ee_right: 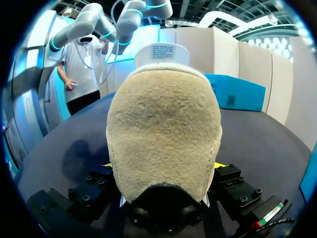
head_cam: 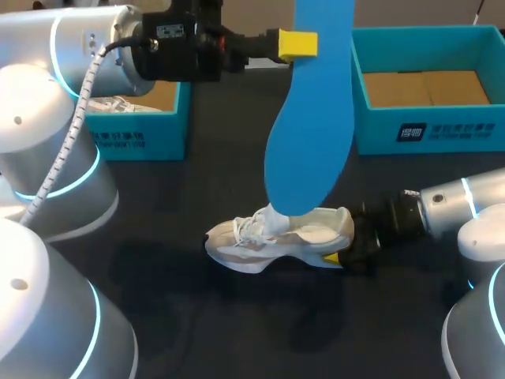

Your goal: Take the shoe out of the shoebox, open the shoe tongue, remove and reinsert the insole, then place the shoe into the shoebox

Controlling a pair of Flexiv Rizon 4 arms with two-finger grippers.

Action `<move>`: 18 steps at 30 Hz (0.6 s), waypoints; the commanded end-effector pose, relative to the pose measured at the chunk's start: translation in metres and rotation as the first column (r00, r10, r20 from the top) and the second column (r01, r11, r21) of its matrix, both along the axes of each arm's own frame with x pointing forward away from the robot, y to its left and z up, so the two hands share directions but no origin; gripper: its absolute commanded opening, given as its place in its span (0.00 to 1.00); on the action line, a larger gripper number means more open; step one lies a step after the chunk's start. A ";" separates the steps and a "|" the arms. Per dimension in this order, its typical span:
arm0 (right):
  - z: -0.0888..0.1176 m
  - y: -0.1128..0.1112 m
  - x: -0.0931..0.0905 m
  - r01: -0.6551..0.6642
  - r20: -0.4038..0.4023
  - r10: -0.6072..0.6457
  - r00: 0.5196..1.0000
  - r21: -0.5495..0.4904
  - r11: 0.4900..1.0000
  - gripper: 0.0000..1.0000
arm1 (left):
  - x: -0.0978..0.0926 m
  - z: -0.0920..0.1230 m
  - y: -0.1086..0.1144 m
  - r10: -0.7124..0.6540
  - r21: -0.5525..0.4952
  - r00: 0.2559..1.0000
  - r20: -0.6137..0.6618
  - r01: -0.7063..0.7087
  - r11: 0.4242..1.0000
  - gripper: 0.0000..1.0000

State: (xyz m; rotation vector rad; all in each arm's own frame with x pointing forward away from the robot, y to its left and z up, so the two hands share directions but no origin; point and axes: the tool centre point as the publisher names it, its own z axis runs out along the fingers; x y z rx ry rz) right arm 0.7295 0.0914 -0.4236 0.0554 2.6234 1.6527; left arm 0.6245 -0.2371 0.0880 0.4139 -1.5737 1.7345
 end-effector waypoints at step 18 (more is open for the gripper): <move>-0.001 0.001 -0.001 0.001 0.000 -0.001 1.000 -0.003 1.000 0.00 | -0.020 -0.017 0.008 0.006 -0.068 0.998 -0.063 -0.010 0.998 0.00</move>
